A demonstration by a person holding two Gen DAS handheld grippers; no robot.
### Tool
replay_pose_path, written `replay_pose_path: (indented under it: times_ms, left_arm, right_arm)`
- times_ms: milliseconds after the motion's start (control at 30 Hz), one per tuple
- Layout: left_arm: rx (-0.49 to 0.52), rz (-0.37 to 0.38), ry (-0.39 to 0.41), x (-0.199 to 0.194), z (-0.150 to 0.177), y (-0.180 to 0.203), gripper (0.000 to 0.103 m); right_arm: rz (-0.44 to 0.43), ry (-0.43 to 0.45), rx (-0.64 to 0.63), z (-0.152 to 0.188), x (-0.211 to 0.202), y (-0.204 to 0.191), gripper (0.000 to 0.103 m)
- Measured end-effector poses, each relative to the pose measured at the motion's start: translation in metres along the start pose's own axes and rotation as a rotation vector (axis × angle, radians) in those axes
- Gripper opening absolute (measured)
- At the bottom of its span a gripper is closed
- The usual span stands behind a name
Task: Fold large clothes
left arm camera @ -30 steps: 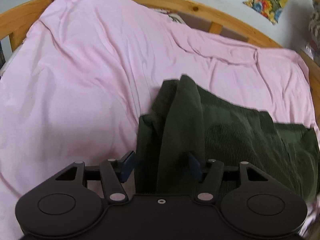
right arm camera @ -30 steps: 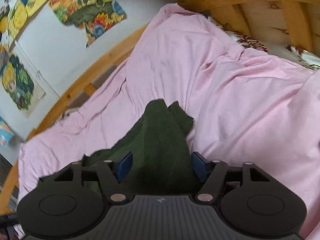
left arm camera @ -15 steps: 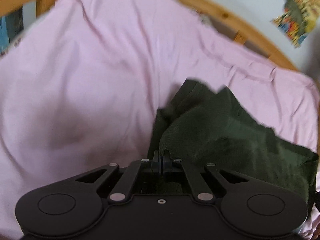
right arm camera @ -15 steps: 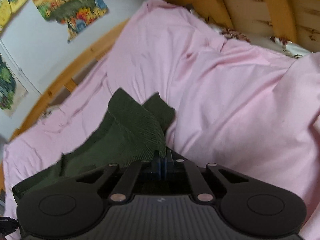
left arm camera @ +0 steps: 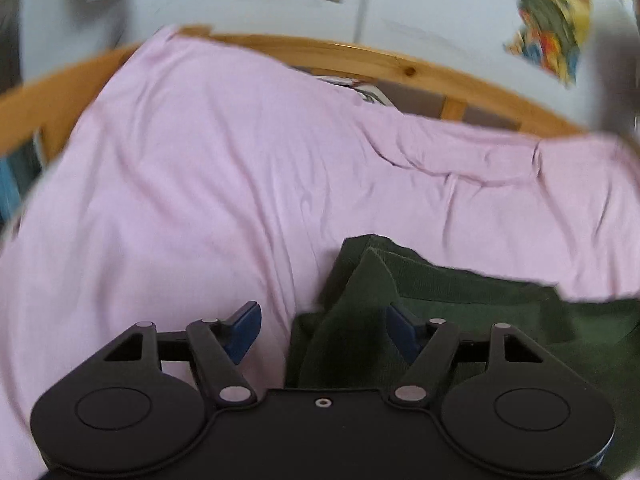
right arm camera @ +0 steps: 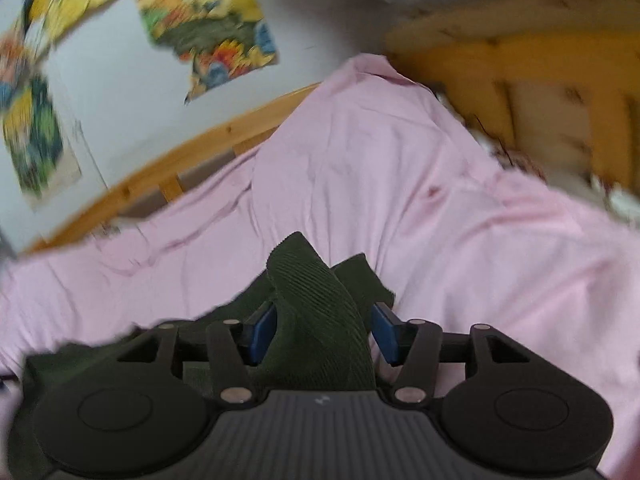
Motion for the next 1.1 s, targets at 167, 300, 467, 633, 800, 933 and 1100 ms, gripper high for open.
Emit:
replay_pose_path:
  times_ms: [167, 300, 467, 633, 800, 933, 1100]
  left_arm:
    - [-0.009, -0.073, -0.072, 0.038, 0.001, -0.012, 0.041]
    - [-0.087, -0.022, -0.11, 0.054, 0.002, -0.025, 0.041]
    - [-0.113, -0.007, -0.138, 0.071, 0.004, -0.03, 0.047]
    - [-0.225, 0.029, -0.145, 0.06, 0.005, -0.041, 0.069]
    - [-0.161, 0.058, -0.052, 0.016, 0.007, -0.022, 0.096]
    - [-0.112, 0.09, -0.006, -0.015, 0.021, -0.003, 0.102]
    - [-0.14, 0.077, -0.042, -0.033, 0.042, 0.006, 0.102]
  right_arm:
    - [0.129, -0.016, -0.031, -0.001, 0.023, 0.009, 0.044]
    - [0.161, -0.072, -0.009, 0.009, 0.039, 0.021, 0.045]
    - [0.158, -0.097, 0.053, 0.014, 0.045, 0.032, 0.051]
    - [0.134, -0.053, 0.098, 0.011, 0.026, 0.03, 0.06]
    - [0.099, 0.103, -0.037, 0.003, -0.014, -0.008, 0.1]
    - [0.084, 0.164, -0.201, 0.01, -0.034, -0.053, 0.103]
    - [0.078, 0.152, -0.385, 0.034, -0.027, -0.119, 0.103]
Point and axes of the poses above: each gripper's, at about its wrist camera, not at the fingertips, and x roughly the way its jaws point, y to its right, z to its underside, the point moved 8 cm from there along x, roughly the way its jaws point, and after that the axes turned 12 degrees about -y, right-handed, at the moved point
